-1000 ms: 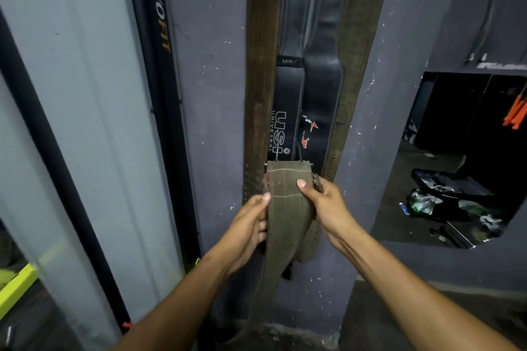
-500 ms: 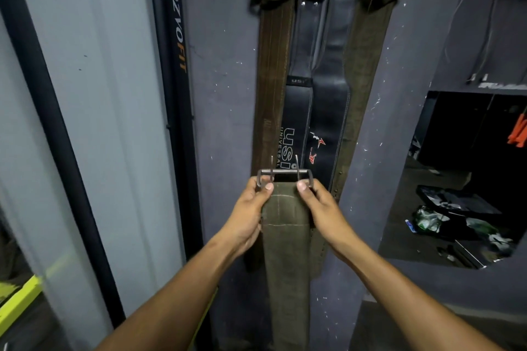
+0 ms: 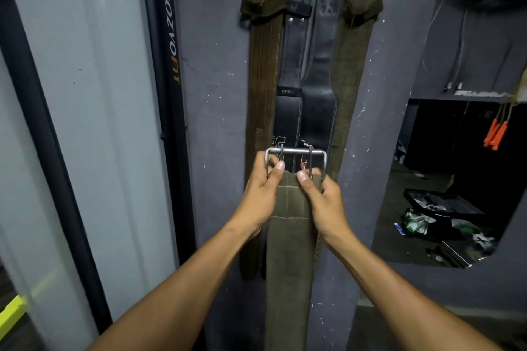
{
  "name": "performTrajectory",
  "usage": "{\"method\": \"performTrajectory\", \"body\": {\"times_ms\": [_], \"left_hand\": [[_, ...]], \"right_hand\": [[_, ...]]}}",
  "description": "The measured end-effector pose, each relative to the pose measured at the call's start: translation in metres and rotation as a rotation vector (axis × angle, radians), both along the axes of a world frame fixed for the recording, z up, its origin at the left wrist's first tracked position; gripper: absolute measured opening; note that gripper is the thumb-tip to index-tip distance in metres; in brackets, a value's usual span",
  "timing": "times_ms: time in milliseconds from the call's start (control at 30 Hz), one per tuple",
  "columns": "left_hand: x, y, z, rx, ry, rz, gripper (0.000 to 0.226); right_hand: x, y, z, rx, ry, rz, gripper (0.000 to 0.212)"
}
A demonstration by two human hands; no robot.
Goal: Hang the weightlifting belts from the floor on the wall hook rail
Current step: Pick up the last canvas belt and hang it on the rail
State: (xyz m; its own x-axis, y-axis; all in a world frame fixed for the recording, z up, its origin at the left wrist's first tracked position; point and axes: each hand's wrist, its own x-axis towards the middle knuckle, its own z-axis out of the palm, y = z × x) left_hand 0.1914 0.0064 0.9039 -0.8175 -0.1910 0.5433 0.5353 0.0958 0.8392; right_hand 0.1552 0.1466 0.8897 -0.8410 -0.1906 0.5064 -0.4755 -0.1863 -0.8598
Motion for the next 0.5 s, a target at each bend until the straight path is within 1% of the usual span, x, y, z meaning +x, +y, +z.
{"method": "performTrajectory", "body": {"times_ms": [33,67,133,167,233,267,333,400,433,500], "left_hand": [[0.001,0.001,0.010,-0.008,0.019,-0.034,0.008],[0.003,0.002,0.020,0.002,0.026,-0.078,0.018],[0.006,0.005,0.039,0.097,-0.010,-0.211,0.041],[0.006,0.005,0.044,0.158,-0.040,-0.275,0.049],[0.005,0.003,0.044,0.245,-0.107,-0.350,0.057],[0.005,0.001,0.042,0.251,-0.136,-0.381,0.056],[0.008,0.003,0.037,0.198,-0.175,-0.386,0.043],[0.010,0.007,0.041,0.124,-0.152,-0.266,0.025],[0.010,0.008,0.045,0.105,-0.128,-0.208,0.022],[0.010,0.010,0.055,0.089,-0.094,-0.168,0.019]], "right_hand": [[0.001,0.001,0.007,-0.025,0.028,-0.033,0.018],[0.000,0.002,0.014,-0.041,0.056,-0.055,0.019],[0.000,0.003,0.035,-0.064,0.100,-0.060,0.025],[0.000,0.003,0.049,-0.076,0.116,-0.059,0.028],[-0.003,0.004,0.079,-0.105,0.148,-0.070,0.027],[-0.005,0.004,0.095,-0.122,0.164,-0.075,0.026],[-0.010,0.005,0.125,-0.153,0.183,-0.077,0.027],[-0.015,0.006,0.147,-0.159,0.188,-0.084,0.030],[-0.016,0.006,0.155,-0.159,0.188,-0.088,0.029],[-0.017,0.004,0.165,-0.175,0.173,-0.093,0.028]]}}
